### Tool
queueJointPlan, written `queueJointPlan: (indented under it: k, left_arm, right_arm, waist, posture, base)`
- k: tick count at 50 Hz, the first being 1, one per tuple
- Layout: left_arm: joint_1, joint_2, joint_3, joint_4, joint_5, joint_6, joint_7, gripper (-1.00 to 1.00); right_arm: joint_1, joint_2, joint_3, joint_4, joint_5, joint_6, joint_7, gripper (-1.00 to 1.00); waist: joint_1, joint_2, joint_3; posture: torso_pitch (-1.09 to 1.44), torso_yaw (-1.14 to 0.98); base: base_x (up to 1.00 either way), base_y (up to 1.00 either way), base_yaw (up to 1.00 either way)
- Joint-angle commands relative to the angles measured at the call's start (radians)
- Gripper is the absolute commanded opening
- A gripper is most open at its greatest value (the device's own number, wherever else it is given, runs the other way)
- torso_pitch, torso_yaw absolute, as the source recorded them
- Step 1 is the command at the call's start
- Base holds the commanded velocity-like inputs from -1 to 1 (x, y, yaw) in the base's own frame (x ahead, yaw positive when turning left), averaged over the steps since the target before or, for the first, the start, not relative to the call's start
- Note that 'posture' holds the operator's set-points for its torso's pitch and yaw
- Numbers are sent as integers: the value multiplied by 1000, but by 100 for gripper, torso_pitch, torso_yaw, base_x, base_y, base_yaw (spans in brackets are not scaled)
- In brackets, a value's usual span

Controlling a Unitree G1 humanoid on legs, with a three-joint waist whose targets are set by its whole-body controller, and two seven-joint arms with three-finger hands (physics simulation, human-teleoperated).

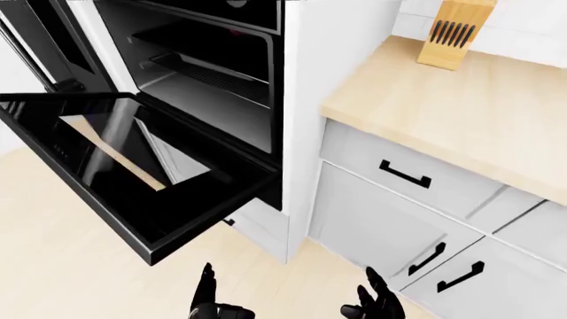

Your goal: Close the oven door.

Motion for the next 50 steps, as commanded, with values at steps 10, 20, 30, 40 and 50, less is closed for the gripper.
queueJointPlan:
  k: [10, 20, 30, 40, 50]
  left_arm:
    - [-19, 14, 2, -20, 0, -16, 9, 100]
    - [-18, 14, 1, -20, 1, -15, 9, 100]
    - [-18, 14, 1, -20, 1, -16, 9, 100]
    - [-17, 14, 1, -20, 1, -16, 9, 100]
    - [-18, 14, 0, -20, 2, -14, 9, 100]
  right_arm:
    - [-11, 0, -1, -15, 14, -9, 5, 100]
    - [13, 1, -28, -11, 25, 36, 36, 100]
    - [36, 2, -67, -10, 22, 75, 53, 100]
    - [36, 4, -72, -10, 15, 87, 60, 100]
    - [33, 1, -71, -11, 21, 80, 63, 100]
  waist:
    - [-17, 33, -47]
    - [-17, 33, -58]
    - [-18, 34, -52]
    - [-19, 37, -48]
    - [-8, 42, -43]
  posture:
    - [0, 0]
    - [0, 0]
    - [0, 0]
    - [0, 0]
    - [0, 0]
  base:
    - [0, 0, 0]
    - [0, 0, 0]
    - [0, 0, 0]
    - [0, 0, 0]
    - [5, 0, 0]
